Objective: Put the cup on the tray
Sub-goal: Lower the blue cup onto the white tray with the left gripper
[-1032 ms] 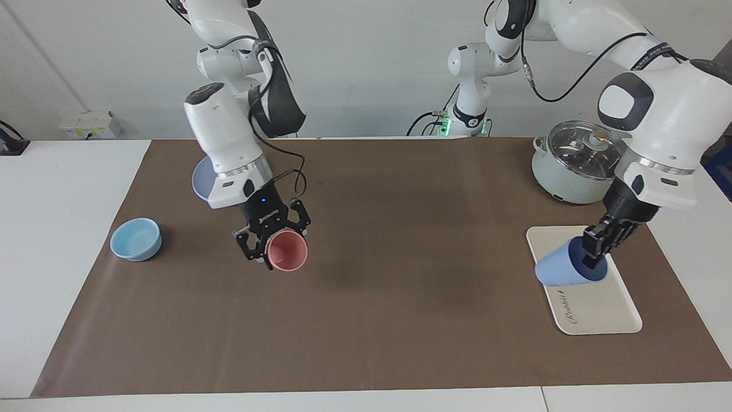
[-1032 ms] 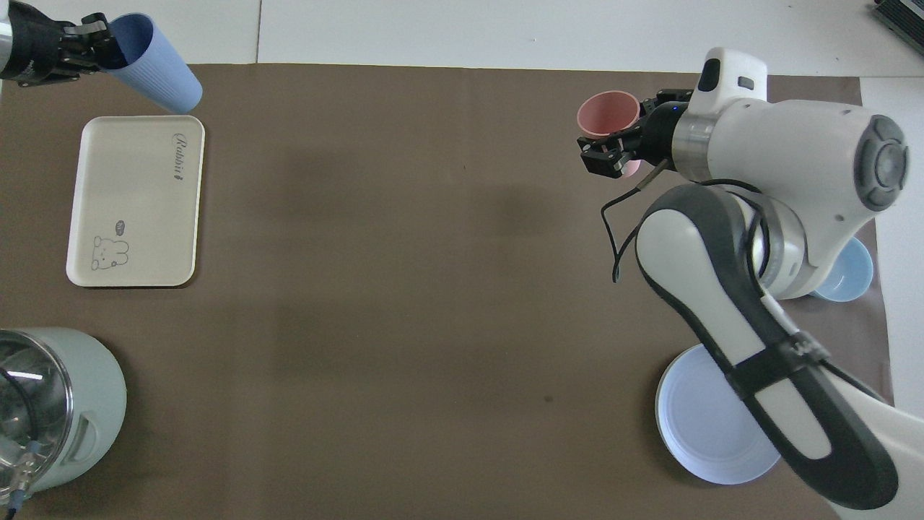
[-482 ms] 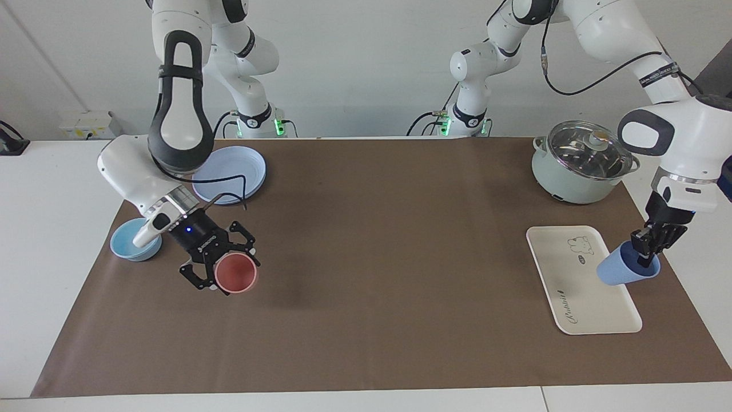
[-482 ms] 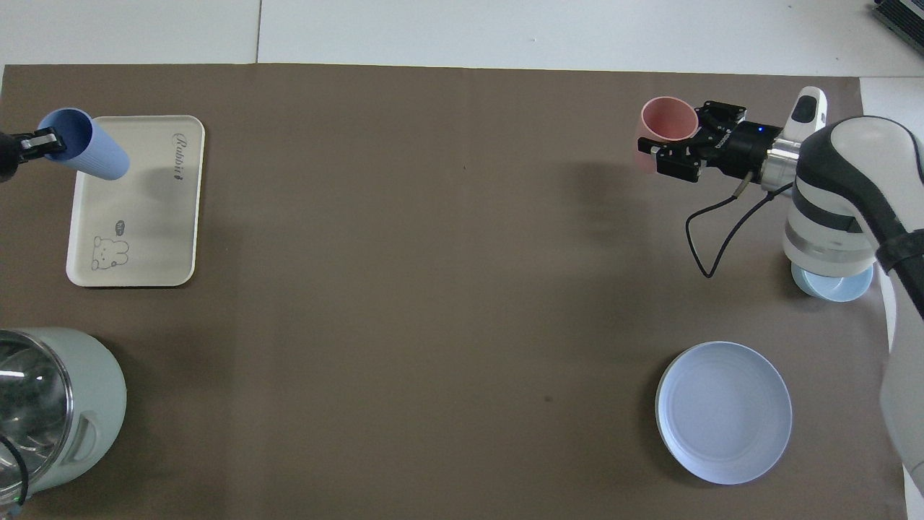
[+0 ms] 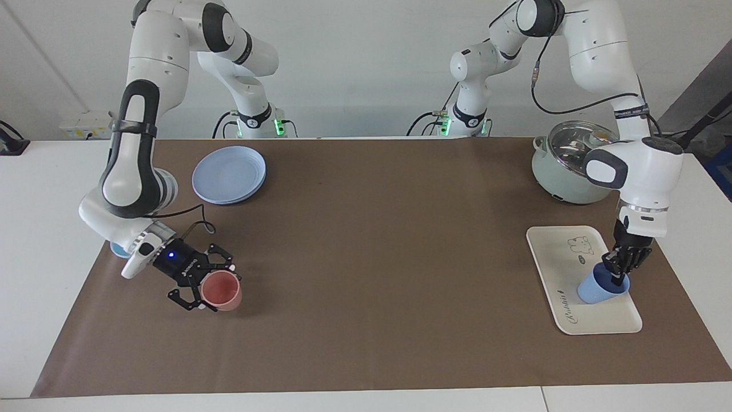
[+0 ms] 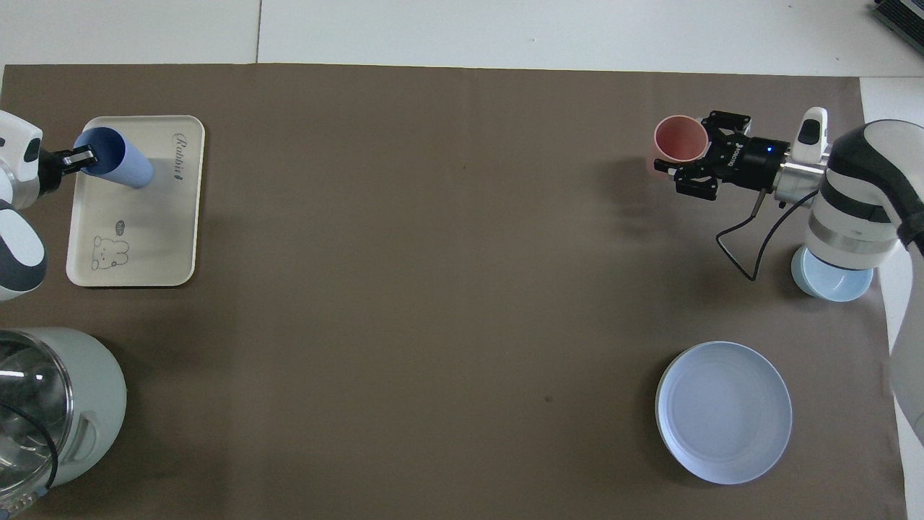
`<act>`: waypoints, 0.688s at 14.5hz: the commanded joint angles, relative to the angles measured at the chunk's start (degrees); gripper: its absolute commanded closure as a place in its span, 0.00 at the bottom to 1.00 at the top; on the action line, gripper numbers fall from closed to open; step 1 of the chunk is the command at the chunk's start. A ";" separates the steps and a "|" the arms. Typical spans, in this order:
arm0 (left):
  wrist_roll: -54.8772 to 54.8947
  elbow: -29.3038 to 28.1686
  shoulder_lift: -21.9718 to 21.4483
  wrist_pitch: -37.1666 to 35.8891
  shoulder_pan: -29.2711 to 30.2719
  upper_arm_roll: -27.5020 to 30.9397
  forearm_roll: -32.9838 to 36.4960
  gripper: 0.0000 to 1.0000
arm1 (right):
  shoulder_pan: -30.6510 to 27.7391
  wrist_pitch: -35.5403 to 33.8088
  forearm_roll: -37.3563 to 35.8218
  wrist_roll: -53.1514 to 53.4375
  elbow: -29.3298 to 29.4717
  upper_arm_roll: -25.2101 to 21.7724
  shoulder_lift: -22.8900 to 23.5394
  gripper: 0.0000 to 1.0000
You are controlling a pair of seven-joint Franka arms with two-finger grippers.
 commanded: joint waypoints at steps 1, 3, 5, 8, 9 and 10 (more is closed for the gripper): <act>1.07 2.01 0.13 -1.62 -0.24 -0.22 -0.33 0.00 | -2.71 -5.15 0.88 -7.15 -1.43 0.63 -0.60 1.00; 2.38 7.34 0.57 -9.93 -0.86 -0.14 -0.15 0.00 | -3.50 -5.68 0.97 -9.45 -4.16 0.63 -1.66 1.00; 2.22 15.51 1.01 -21.61 -1.83 -0.05 -0.15 0.00 | -3.94 -5.51 1.05 -9.46 -4.69 0.63 -1.58 1.00; 1.51 20.12 -0.30 -33.85 -4.46 0.22 0.72 0.00 | -3.68 -4.81 1.93 -8.93 -4.96 0.63 -1.31 1.00; 0.81 20.29 -1.53 -37.63 -5.51 0.22 2.64 0.00 | -3.86 -4.89 1.93 -8.93 -5.04 0.63 -1.31 1.00; -0.32 21.17 -2.32 -41.50 -7.17 0.30 5.18 0.00 | -4.03 -4.98 1.85 -8.93 -5.31 0.63 -1.40 1.00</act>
